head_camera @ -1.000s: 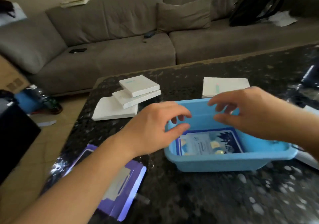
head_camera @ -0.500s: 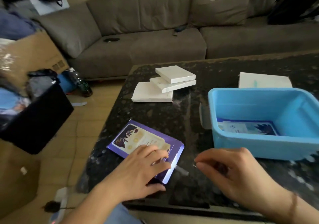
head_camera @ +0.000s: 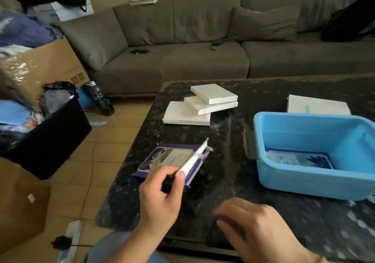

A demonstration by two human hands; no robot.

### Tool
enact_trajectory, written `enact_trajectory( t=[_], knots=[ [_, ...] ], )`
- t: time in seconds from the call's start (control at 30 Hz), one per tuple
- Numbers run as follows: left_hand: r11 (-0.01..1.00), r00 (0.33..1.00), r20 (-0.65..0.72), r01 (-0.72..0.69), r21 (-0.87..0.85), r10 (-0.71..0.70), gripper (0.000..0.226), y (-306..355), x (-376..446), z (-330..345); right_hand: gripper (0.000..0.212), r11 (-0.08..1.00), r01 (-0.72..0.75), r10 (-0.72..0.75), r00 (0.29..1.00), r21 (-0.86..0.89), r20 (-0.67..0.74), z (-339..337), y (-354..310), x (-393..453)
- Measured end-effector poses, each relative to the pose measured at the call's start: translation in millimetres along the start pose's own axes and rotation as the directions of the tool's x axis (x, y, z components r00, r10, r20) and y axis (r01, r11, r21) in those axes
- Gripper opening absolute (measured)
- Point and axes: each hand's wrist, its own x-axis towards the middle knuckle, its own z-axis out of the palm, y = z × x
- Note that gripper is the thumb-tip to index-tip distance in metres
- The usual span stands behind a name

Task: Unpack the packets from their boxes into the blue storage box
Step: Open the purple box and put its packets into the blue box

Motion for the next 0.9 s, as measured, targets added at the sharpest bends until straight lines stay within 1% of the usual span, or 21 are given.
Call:
enact_trajectory(
  t=[0.1, 0.2, 0.3, 0.37, 0.43, 0.5, 0.57, 0.67, 0.8, 0.9],
  knots=[
    [0.981, 0.977, -0.123, 0.163, -0.107, -0.175, 0.020, 8, 9, -9, 0.022, 0.998, 0.056, -0.057, 0.995, -0.005, -0.084, 12, -6, 22],
    [0.965, 0.959, -0.156, 0.217, -0.146, -0.239, 0.019, 8, 15, -16, 0.026, 0.996, 0.076, -0.083, 0.983, -0.044, -0.164, 21, -13, 49],
    [0.961, 0.958, -0.148, 0.220, -0.169, -0.246, 0.028, 9, 16, -21, 0.028, 0.986, 0.119, -0.141, 0.970, -0.116, -0.199, 30, -15, 71],
    [0.961, 0.961, -0.146, 0.210, -0.178, -0.236, 0.029, 9, 16, -23, 0.030, 0.973, 0.158, -0.190, 0.963, -0.171, -0.191, 38, -11, 79],
    [0.962, 0.962, -0.150, 0.201, -0.184, -0.229, 0.034, 10, 18, -24, 0.031, 0.956, 0.188, -0.225, 0.962, -0.223, -0.156, 44, -6, 84],
    [0.959, 0.960, -0.150, 0.206, -0.194, -0.236, 0.045, 10, 19, -25, 0.032, 0.935, 0.215, -0.254, 0.961, -0.282, -0.111, 47, -1, 86],
    [0.956, 0.958, -0.149, 0.213, -0.202, -0.245, 0.049, 8, 18, -25, 0.034, 0.918, 0.236, -0.275, 0.958, -0.320, -0.084, 46, 2, 87],
    [0.959, 0.958, -0.149, 0.215, -0.186, -0.244, 0.051, 3, 15, -24, 0.028, 0.912, 0.266, -0.311, 0.945, -0.313, -0.103, 45, 5, 87],
    [0.973, 0.967, -0.161, 0.171, -0.154, -0.196, 0.056, 3, 16, -23, 0.019, 0.924, 0.296, -0.345, 0.918, -0.243, -0.194, 40, 5, 84],
    [0.974, 0.967, -0.171, 0.161, -0.161, -0.188, 0.049, 1, 18, -24, 0.014, 0.925, 0.321, -0.366, 0.896, -0.203, -0.251, 30, 4, 77]
  ],
)
